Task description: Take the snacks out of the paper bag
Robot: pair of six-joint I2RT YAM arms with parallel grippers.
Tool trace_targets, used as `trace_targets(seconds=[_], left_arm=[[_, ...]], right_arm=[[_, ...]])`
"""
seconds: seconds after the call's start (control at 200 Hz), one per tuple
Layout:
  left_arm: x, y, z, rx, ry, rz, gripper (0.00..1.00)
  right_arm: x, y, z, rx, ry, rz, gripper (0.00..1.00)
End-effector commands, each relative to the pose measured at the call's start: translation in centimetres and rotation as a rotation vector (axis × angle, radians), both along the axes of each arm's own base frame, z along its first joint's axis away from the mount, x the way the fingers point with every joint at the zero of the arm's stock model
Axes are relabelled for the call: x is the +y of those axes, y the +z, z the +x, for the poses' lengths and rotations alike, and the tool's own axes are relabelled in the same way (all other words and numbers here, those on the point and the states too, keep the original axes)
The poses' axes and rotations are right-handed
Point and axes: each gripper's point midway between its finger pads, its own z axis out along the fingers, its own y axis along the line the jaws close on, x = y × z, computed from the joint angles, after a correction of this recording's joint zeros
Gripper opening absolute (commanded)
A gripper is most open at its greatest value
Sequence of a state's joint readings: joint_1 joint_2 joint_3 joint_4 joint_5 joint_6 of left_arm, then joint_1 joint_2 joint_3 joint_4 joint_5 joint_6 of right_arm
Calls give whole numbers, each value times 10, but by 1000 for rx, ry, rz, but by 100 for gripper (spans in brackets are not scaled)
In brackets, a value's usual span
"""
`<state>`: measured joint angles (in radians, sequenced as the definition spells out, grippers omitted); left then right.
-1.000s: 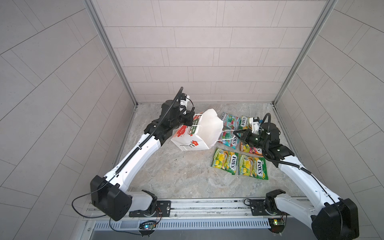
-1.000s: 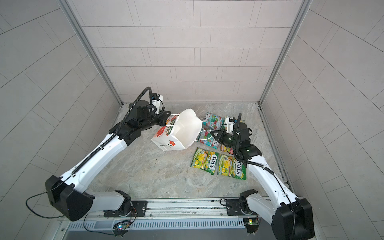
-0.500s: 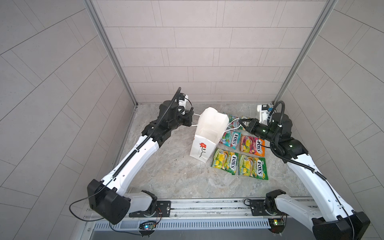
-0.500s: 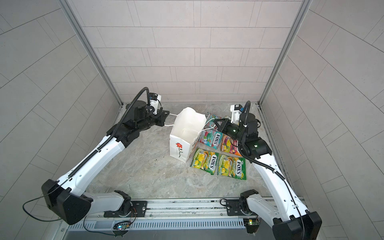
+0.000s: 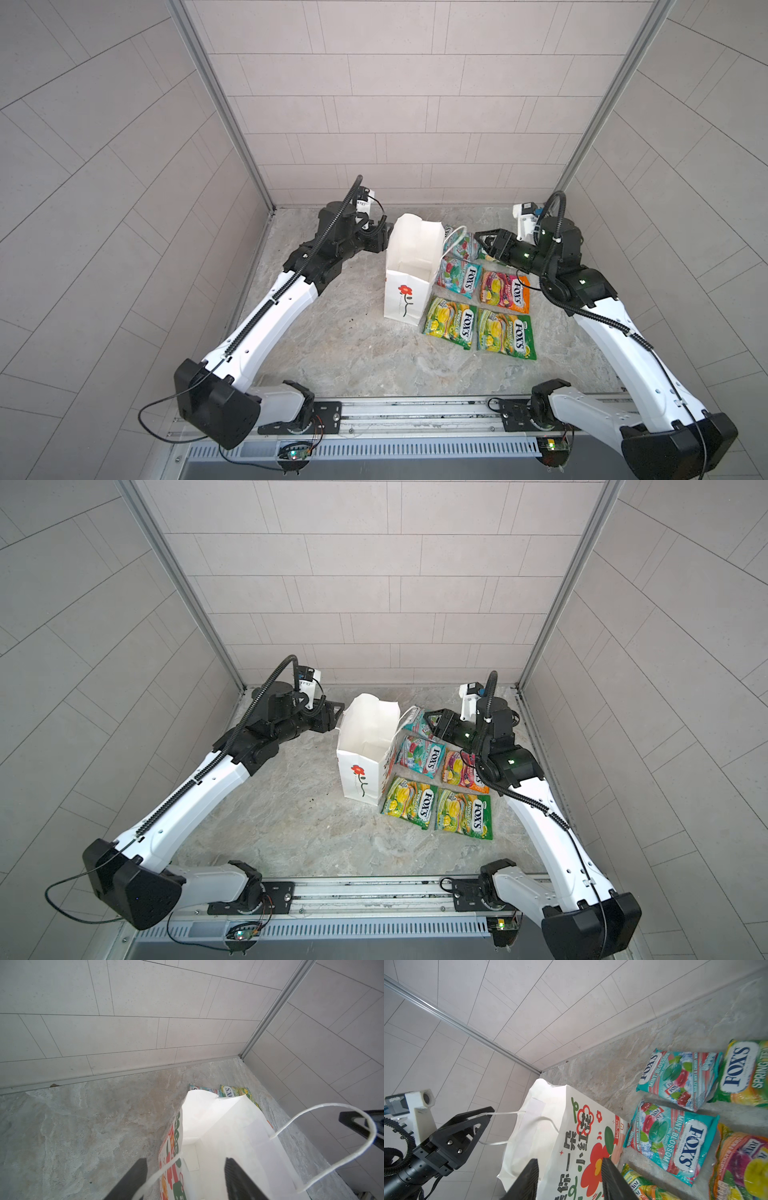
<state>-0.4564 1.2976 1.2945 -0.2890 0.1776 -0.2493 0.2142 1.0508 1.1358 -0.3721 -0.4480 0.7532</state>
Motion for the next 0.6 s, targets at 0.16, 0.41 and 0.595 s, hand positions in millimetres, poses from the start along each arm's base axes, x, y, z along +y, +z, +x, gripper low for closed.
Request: trace_targets(seconds=[0.16,0.41,0.595], left_arm=[[35,33,-11,-152,118,31,100],[74,61,-28,-321,281,11,100],[134,61,-37,-385,599,-2,100]], right_arm=[[-75,-2,-25,-42,-315,-286,54],[-136,-45,-46,75,-582,-493,54],[-167,-81,-61,178,-703,-614,54]])
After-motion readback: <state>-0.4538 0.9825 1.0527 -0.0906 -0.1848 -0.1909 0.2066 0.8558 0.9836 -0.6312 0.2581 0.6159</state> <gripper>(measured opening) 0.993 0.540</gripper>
